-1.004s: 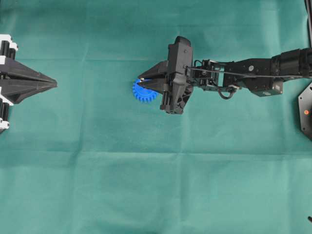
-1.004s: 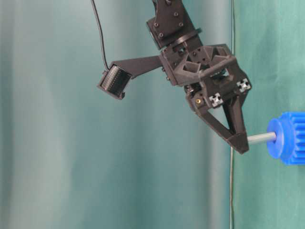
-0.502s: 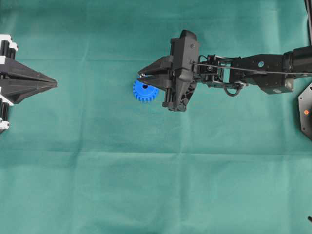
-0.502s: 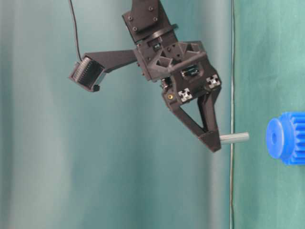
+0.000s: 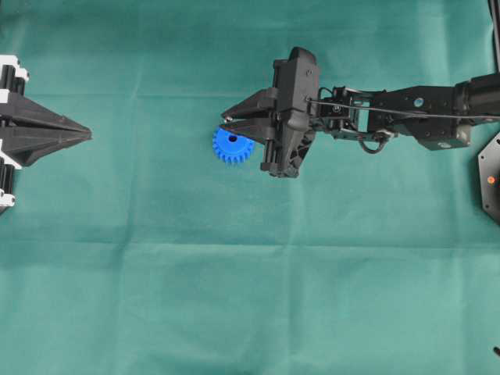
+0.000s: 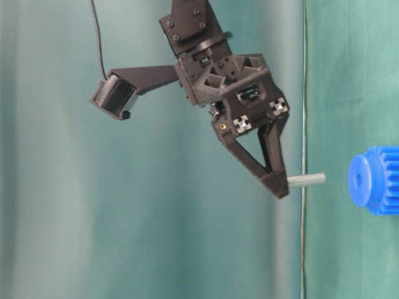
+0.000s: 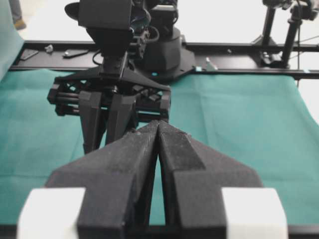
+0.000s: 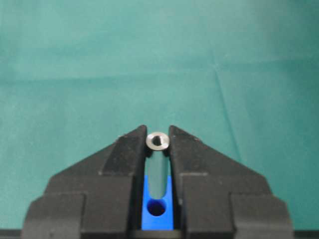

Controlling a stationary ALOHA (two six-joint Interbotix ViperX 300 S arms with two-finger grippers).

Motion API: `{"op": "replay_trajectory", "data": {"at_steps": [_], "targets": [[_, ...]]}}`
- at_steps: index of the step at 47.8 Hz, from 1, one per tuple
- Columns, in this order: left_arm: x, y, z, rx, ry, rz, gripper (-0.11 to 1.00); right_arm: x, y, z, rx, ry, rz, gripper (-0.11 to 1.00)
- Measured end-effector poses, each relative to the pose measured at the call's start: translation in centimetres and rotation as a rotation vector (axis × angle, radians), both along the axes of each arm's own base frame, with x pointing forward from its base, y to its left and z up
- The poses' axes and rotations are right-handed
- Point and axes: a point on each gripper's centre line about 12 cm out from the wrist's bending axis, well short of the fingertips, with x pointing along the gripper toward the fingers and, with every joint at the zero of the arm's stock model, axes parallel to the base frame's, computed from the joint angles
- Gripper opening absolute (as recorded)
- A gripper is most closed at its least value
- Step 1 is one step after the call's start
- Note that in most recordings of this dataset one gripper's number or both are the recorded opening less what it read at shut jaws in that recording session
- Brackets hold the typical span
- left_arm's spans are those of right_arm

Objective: Insert the shaft placed at a random location into the center hole of the small gear at another random location.
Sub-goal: 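Align the shaft tip above the gear hole with the right gripper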

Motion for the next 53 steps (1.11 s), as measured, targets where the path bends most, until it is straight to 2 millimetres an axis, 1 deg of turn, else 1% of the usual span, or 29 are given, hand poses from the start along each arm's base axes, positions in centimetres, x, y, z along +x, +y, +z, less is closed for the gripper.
{"op": "replay_trajectory", "data": {"at_steps": [17, 21, 36, 53], "targets": [[0.0, 0.0, 0.0, 0.000, -0.002, 0.000, 0.00, 0.5, -0.1, -2.8, 0.006, 0.018, -0.009, 0.14], [0.0, 0.0, 0.0, 0.001, -0.003, 0.000, 0.00, 0.4, -0.1, -3.2, 0.007, 0.024, -0.009, 0.14], [0.0, 0.0, 0.0, 0.001, -0.002, 0.000, 0.00, 0.3, -0.1, -3.3, 0.007, 0.016, -0.012, 0.14], [0.0, 0.0, 0.0, 0.002, 0.000, 0.001, 0.00, 0.2, -0.1, -5.3, 0.013, 0.062, -0.012, 0.14]]}}
